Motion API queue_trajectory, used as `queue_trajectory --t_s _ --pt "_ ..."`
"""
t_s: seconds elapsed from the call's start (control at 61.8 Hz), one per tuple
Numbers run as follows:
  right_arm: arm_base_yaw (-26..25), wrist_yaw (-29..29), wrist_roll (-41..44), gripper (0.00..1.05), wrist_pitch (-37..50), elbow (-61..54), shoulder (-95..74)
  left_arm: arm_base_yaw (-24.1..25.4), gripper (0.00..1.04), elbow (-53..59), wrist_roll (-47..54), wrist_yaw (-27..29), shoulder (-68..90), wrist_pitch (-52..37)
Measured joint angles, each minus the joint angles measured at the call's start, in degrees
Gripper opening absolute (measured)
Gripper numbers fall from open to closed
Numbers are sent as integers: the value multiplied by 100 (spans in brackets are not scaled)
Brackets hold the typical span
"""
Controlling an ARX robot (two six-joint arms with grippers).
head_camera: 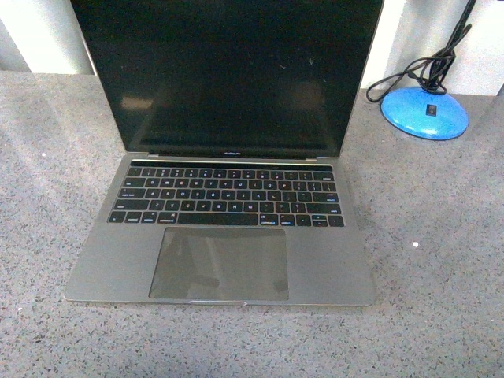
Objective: Close laptop
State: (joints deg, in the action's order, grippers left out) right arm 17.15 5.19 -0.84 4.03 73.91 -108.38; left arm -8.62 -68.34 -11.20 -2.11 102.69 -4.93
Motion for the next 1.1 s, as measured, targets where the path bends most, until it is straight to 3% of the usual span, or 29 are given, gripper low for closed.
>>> queue_trajectory --t_s 0.469,1.101 --pt "177 -278 -337 1 59 -868 339 17 4 529 -267 -48 -245 619" --pt "396 -450 -684 1 365 -1458 350 22 4 1311 -564 -118 -743 566"
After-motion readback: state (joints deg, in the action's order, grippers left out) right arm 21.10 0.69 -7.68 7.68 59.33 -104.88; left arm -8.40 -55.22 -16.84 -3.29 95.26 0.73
